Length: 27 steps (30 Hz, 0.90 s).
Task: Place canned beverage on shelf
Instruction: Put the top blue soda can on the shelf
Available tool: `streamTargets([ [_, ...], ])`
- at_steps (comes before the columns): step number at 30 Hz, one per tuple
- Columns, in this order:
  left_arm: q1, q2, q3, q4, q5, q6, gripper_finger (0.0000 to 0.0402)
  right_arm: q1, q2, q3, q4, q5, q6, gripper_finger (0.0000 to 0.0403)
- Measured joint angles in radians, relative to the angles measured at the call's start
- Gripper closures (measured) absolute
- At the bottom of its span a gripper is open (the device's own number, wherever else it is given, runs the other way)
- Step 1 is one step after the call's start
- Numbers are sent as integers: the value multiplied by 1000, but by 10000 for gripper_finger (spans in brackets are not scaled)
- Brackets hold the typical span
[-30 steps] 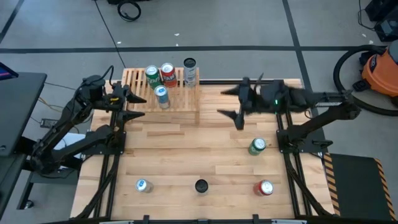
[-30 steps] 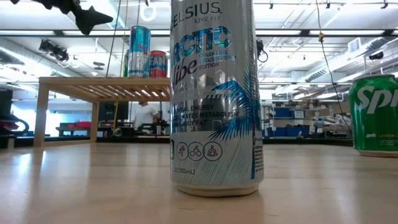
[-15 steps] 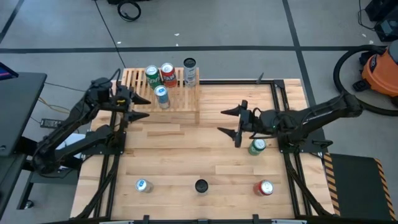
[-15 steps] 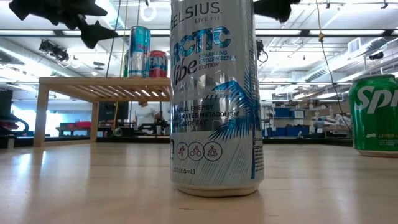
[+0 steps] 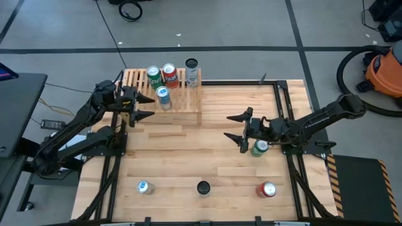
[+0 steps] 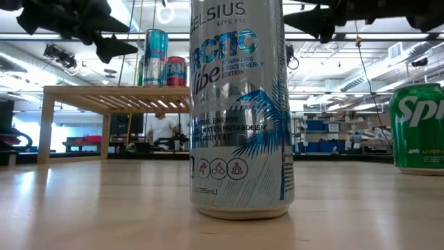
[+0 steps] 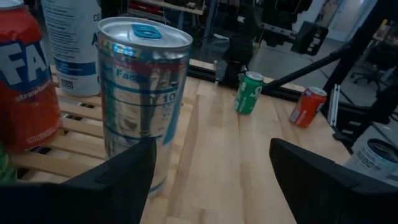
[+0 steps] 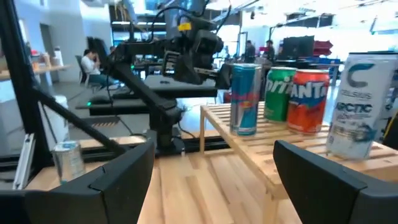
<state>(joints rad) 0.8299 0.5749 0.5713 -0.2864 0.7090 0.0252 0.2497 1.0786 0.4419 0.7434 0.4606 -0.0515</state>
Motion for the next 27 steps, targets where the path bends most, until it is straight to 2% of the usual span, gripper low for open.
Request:
streamTargets([
  [5, 0, 0, -36, 69, -8, -15, 88, 0, 0, -39, -16, -6, 56, 64],
  [13, 0, 0, -56, 102, -130, -14, 88, 0, 1, -96, -20, -9, 97, 64],
  [27, 0, 1, -56, 102, -141, 58, 88, 0, 1, -163, -20, -17, 165, 64],
])
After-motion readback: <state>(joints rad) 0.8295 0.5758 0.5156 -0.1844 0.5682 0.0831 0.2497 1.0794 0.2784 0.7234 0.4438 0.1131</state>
